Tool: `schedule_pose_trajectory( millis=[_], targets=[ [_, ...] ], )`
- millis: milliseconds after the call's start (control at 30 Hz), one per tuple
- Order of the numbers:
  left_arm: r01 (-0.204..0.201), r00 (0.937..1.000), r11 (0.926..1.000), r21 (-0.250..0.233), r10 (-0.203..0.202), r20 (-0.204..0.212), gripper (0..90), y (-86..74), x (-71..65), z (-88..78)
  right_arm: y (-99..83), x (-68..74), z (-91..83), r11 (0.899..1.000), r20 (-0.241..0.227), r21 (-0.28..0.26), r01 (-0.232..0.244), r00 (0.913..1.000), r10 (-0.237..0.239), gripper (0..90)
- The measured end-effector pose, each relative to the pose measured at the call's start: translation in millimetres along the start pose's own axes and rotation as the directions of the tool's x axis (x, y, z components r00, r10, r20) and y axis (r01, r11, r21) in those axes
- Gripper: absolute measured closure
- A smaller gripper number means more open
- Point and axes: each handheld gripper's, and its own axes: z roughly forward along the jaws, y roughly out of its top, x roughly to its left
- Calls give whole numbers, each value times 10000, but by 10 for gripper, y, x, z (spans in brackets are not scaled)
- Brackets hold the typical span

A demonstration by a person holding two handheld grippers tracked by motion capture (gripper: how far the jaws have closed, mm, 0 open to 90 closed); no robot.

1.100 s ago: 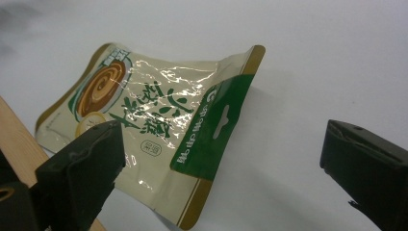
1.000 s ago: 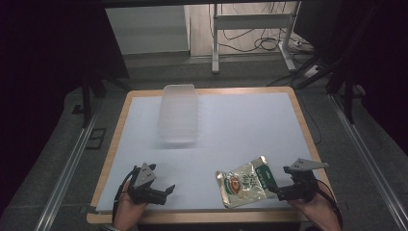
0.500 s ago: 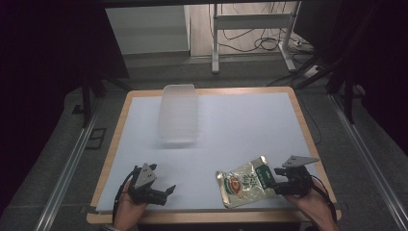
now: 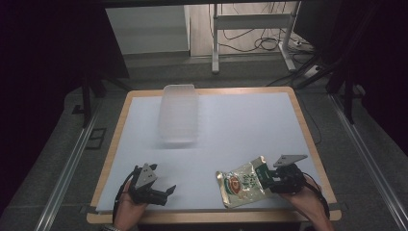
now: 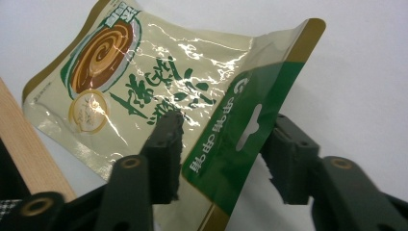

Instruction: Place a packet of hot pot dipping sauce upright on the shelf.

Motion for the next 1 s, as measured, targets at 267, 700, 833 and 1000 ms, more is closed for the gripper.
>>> schedule_pose_trajectory(
  millis=[267, 700, 833, 1000],
  targets=[
    [-63, 10000, 10000, 27, 63, -6, 5, 1, -6, 5, 53, -27, 51, 9998, 113, 177, 56, 9999, -58, 731],
    [-148, 9999, 9999, 72, 149, -17, 5, 2, -15, 9, 105, -56, 74, 9995, -375, 292, -81, 9993, 92, 885],
    [-176, 9998, 9998, 86, 176, -36, 5, 2, -15, 8, 117, -43, 34, 9998, -367, 184, -29, 9993, 36, 885],
    [-211, 9998, 9997, 98, 212, -45, 5, 6, -20, 10, 142, -11, -47, 9999, -379, 5, 144, 9992, -144, 883]
  ],
)
